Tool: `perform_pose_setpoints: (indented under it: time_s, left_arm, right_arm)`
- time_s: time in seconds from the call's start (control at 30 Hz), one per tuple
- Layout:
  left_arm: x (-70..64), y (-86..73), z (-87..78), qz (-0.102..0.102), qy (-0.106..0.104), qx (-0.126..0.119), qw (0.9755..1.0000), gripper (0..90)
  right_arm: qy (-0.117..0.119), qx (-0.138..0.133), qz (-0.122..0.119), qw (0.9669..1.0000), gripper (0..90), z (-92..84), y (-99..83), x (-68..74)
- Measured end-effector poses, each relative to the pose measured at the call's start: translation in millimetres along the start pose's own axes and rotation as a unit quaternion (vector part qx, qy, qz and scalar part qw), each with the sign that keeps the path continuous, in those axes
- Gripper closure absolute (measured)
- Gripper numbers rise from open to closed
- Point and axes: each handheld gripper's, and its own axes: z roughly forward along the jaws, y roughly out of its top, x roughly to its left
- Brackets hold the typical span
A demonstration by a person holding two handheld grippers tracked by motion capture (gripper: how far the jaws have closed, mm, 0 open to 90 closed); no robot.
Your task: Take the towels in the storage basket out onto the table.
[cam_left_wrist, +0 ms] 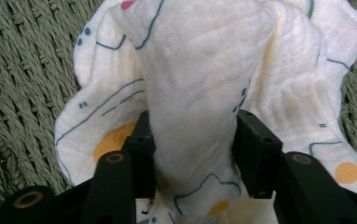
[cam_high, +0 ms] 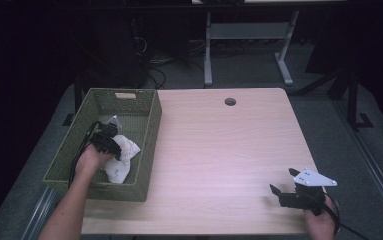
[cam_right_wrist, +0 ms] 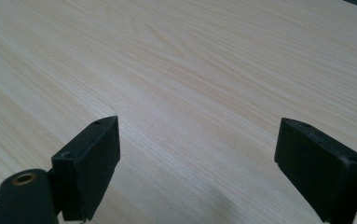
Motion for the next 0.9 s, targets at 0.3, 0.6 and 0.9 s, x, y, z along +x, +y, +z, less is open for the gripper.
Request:
perform_pose_setpoints:
  time_s: [0.3, 0.6, 0.9]
  left_arm:
    - [4.6, -0.7, -0.9, -0.006, -0.002, -0.002, 1.0000, 71.0]
    - [8.0, -3.7, -5.9, -0.002, -0.007, -0.014, 0.9999, 73.9]
    - [18.3, -13.9, -33.2, -0.023, -0.075, -0.079, 0.9938, 74.2]
  right_arm:
    - [0.000, 0.000, -0.001, 1.0000, 13.7, 0.3, -0.2, 0.1]
    - [0.001, 0.000, -0.001, 1.0000, 13.7, 0.8, -0.8, -1.0]
    - [0.001, 0.004, -0.001, 1.0000, 13.7, 2.1, -0.7, -0.4]
